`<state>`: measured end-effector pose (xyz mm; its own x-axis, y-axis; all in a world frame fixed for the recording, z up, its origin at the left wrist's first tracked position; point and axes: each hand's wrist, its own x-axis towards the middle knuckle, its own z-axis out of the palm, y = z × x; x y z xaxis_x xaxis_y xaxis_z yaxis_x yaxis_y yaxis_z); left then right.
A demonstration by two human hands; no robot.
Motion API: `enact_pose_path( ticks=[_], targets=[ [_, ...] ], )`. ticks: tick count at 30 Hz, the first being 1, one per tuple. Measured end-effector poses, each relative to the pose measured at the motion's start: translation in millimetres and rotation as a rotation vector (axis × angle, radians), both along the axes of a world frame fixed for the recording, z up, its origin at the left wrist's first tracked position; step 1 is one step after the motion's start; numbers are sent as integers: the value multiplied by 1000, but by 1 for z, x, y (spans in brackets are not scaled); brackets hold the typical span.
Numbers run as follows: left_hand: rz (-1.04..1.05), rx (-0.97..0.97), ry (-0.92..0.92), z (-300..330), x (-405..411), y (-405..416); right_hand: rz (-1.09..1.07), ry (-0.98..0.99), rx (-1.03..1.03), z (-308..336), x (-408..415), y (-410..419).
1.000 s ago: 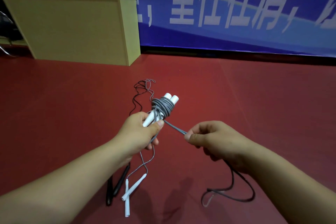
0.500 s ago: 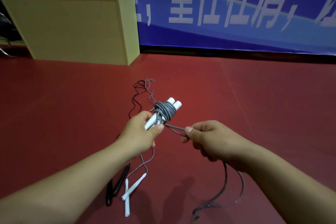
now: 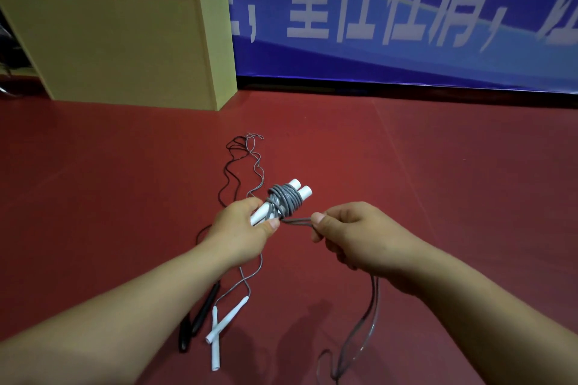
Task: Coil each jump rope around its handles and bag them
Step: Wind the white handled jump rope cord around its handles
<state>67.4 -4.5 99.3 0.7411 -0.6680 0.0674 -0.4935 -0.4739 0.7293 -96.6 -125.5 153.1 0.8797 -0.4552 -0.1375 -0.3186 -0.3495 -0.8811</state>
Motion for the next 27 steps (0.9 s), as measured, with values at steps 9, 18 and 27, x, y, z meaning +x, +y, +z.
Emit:
enact_pose_path(
  ticks=[9, 18, 27],
  targets=[
    [-237, 273, -261, 9, -28, 3, -22, -41, -16, -5, -2, -10],
    [-510, 216, -261, 27, -42, 9, -121, -159, -145, -9, -9, -26],
    [-757, 93, 215, 40, -49, 15, -99, -254, 265, -10, -19, -42]
  ],
)
